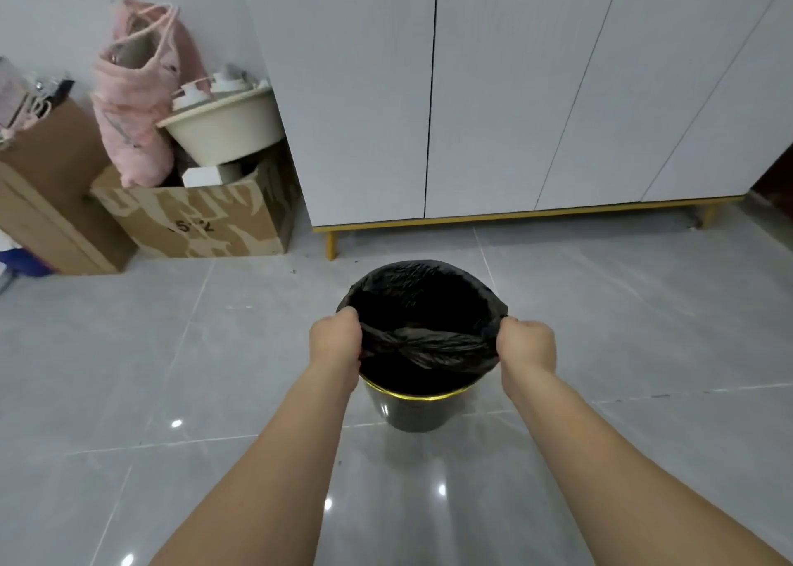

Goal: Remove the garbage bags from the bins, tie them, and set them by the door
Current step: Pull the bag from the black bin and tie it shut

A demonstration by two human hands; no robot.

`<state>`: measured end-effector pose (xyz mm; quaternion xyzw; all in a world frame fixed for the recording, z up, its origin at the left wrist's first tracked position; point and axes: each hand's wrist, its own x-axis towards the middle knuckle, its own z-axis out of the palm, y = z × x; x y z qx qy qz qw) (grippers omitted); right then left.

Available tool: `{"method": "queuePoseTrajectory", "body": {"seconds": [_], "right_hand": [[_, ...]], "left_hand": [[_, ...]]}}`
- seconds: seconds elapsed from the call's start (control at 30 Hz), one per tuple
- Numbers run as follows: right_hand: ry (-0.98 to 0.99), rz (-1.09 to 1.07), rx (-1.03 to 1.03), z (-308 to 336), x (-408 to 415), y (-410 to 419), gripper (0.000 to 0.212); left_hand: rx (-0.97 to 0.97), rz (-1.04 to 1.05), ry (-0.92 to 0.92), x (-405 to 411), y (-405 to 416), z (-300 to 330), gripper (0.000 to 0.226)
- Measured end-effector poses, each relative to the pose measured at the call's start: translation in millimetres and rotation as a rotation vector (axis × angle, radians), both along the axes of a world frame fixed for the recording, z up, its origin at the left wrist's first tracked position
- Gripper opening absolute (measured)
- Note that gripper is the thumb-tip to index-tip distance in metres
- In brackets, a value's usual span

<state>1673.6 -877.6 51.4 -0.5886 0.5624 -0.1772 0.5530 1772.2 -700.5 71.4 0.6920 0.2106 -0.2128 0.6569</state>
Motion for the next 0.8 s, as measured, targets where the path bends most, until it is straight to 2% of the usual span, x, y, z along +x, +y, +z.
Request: {"method": "queuePoseTrajectory", "body": {"seconds": [0.1,0.17,0.27,0.33,0.43,0.5,0.67,0.8], "right_hand": [[-0.086,-0.054,-0.032,10.3,28.6,-15.4,0.025],[-0.163,-0.096,0.008,11.6,51.0,-26.8,0.024],[-0.276,-0.06,0.077,16.6,78.8,-38.9,0.012],[-0.343,-0.034,0.144,23.2,93.5,-44.2,0.013],[-0.431,0.005,0.16,45.3,109.5,-47.8,0.012],[-0.519,0.029,0.153,67.2,117.8,-45.3,0.009],[-0.691,0.104,0.175,143.1,128.1,-27.4,0.009],[-0.766,0.187,0.153,207.5,133.4,-4.8,0.009]], "left_hand": [[-0.046,0.041,-0.062,30.3,-16.9,-0.4,0.02],[-0.075,0.024,-0.094,46.7,-26.5,-2.3,0.019],[-0.15,-0.007,-0.124,62.9,-37.6,-4.6,0.01],[-0.212,-0.013,-0.162,73.0,-40.9,-5.1,0.005],[-0.255,-0.012,-0.221,87.2,-43.5,7.4,0.009],[-0.299,0.012,-0.279,95.1,-43.4,25.3,0.013],[-0.466,0.046,-0.348,98.1,-29.2,96.7,0.004],[-0.564,0.118,-0.439,98.7,-4.9,165.9,0.014]]}}
